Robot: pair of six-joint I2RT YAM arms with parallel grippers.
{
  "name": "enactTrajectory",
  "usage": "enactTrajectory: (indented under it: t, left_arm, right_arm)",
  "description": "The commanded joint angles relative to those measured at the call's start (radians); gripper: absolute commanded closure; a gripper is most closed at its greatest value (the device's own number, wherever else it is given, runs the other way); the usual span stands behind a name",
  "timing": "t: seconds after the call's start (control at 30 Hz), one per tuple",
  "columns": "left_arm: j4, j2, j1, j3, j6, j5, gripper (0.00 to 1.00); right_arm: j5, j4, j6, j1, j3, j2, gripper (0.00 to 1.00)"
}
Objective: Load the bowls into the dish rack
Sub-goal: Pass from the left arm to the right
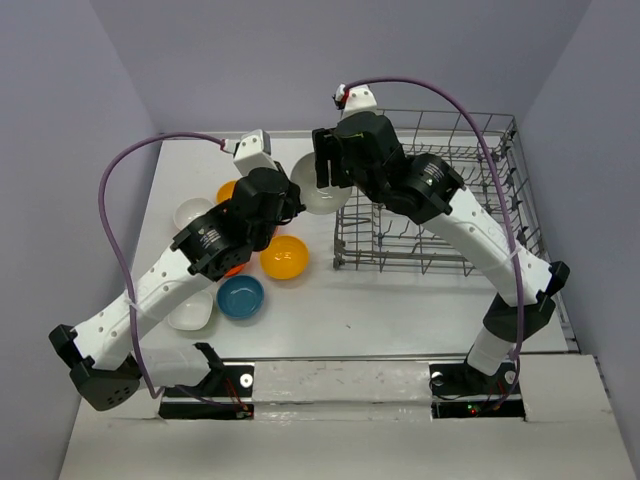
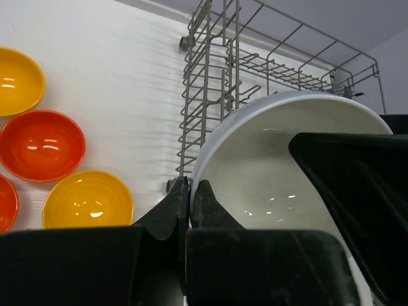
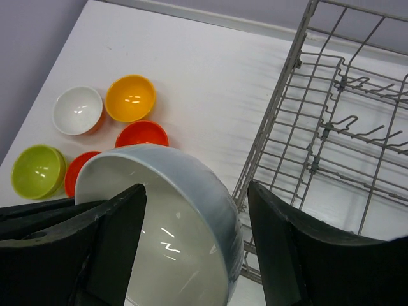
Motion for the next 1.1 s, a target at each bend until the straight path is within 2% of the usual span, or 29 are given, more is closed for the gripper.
enactTrajectory:
  t: [0.0, 0.2, 0.33, 0.7, 0.93, 1.07]
  left_arm:
    - [0.019, -0.009, -0.003, 0.069, 0.002, 0.015, 1.0]
    - [0.021, -0.006, 0.002, 0.075, 0.002, 0.005, 1.0]
    - [0.041, -0.004, 0.005, 0.075, 0.005, -0.003, 1.0]
    - [0.053, 0.032, 0.011, 0.1, 0.023, 0.026, 1.0]
    - [0.074, 0.019, 0.011, 0.077, 0.018, -0.021, 1.0]
    - [0.126, -0.01, 0.011, 0.034, 0.0, -0.067, 1.0]
  right_arm:
    - [0.02, 0.067, -0.06, 0.01, -0.017, -0.053, 0.29]
    - [0.037, 0.009, -0.043, 0.01, -0.004, -0.049, 0.29]
    - [0.08, -0.092, -0.003, 0.01, 0.042, -0.01, 0.3]
    - [0.067, -0.056, -0.08, 0.01, 0.015, -0.03, 0.3]
    - [0.08, -0.215, 0.033, 0.01, 0.142, 0.051, 0.29]
    - [0.084, -0.229, 0.095, 0.01, 0.13, 0.045, 0.3]
